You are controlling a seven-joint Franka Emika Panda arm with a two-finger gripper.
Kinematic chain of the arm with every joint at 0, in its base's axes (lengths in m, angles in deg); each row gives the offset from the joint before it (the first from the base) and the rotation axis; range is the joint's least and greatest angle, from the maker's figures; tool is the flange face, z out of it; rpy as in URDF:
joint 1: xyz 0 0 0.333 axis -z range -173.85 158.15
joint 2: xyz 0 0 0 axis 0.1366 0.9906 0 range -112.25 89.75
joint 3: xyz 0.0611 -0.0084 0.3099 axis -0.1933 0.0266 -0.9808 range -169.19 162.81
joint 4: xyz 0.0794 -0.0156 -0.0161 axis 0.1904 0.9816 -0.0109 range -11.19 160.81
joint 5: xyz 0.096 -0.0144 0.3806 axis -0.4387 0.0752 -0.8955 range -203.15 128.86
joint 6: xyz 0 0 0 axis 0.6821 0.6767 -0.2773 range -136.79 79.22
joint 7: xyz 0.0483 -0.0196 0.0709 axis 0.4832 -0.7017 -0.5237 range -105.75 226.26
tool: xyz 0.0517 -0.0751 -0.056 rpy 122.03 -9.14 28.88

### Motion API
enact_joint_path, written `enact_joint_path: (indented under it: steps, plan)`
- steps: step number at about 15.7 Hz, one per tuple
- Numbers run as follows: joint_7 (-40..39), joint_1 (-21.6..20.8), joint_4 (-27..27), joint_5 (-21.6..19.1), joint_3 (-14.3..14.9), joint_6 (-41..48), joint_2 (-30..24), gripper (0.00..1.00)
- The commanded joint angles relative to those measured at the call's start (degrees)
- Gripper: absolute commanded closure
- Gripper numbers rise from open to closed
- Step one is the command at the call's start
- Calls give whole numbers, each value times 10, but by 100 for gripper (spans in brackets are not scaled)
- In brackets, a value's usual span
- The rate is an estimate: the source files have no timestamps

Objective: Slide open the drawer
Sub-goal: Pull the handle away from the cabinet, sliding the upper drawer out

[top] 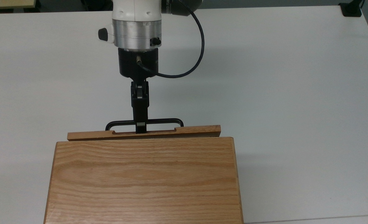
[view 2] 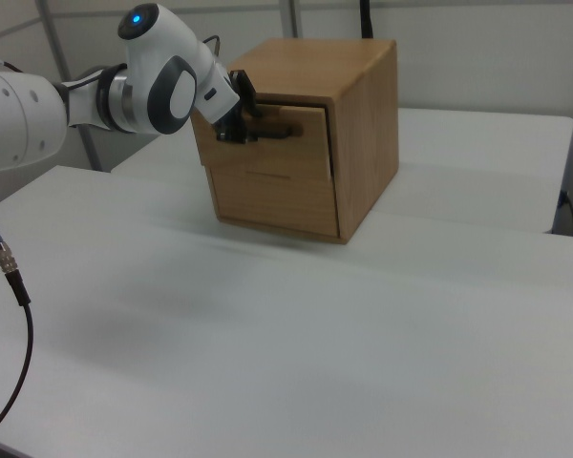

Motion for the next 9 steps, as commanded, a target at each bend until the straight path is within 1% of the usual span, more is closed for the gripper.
enact_joint_path:
  steps: [1,4,6,9]
  plan:
    - [-64,2,114,-7,4,6,-80,71]
    - [-74,2,161,-11,4,5,-119,71]
    - [-85,2,180,-22,4,5,-134,71]
    - [-125,11,206,-45,5,5,-152,71]
